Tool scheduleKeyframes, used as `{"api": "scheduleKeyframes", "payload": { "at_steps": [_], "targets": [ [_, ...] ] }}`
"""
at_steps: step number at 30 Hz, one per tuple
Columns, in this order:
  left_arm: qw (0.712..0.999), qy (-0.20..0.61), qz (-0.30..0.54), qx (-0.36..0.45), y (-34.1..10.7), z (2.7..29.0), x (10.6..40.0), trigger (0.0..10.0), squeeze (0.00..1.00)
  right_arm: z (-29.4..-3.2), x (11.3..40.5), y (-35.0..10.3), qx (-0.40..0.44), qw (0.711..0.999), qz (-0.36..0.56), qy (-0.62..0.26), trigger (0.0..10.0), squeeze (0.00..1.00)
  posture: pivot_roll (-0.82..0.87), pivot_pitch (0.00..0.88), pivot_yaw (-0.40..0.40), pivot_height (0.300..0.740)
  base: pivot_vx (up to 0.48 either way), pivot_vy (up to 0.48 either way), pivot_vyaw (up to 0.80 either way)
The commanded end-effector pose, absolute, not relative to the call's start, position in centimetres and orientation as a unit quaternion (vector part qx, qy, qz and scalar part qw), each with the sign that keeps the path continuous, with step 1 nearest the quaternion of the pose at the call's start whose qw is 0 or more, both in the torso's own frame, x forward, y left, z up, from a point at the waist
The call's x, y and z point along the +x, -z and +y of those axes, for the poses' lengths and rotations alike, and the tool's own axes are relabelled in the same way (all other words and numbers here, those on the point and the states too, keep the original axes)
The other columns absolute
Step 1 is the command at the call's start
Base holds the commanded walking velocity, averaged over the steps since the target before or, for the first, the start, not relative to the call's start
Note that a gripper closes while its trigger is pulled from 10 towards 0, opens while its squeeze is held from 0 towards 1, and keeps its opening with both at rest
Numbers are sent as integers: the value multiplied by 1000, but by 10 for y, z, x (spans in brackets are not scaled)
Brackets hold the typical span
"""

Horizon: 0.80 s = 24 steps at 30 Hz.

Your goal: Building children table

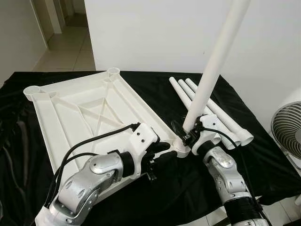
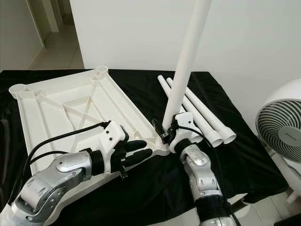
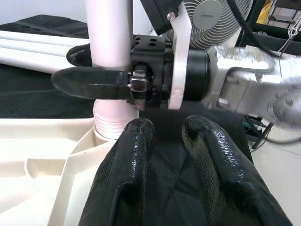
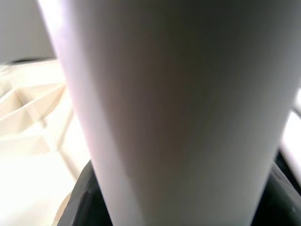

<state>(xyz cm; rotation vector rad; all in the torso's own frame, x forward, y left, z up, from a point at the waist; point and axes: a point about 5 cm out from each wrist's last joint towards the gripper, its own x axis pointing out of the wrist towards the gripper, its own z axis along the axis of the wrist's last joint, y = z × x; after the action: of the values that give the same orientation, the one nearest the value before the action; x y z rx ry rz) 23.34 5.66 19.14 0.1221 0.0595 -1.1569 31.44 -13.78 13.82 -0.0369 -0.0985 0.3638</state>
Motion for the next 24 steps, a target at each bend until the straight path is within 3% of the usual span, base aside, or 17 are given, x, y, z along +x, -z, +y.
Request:
{"api": "scheduleKeyframes", "payload": {
  "at_steps": [1, 3, 17, 24],
  "targets": [
    [833, 549, 22, 60, -195, 56, 231, 10000, 0, -148, 303, -89, -17, 991, 66, -113, 10000, 0, 48, 76, -21, 740, 0, 0, 0],
    [833, 549, 22, 59, -195, 55, 231, 10000, 0, -145, 304, -90, -10, 996, 59, -63, 10000, 0, 49, 76, -23, 740, 0, 0, 0],
    [830, 554, 18, 55, -196, 52, 231, 10000, 0, -122, 322, -98, 11, 996, 41, 72, 10000, 0, 45, 71, -25, 740, 0, 0, 0],
    [832, 552, 16, 55, -197, 51, 232, 10000, 0, -102, 321, -104, 27, 998, 25, 52, 10000, 0, 49, 70, -40, 740, 0, 0, 0]
  ]
}}
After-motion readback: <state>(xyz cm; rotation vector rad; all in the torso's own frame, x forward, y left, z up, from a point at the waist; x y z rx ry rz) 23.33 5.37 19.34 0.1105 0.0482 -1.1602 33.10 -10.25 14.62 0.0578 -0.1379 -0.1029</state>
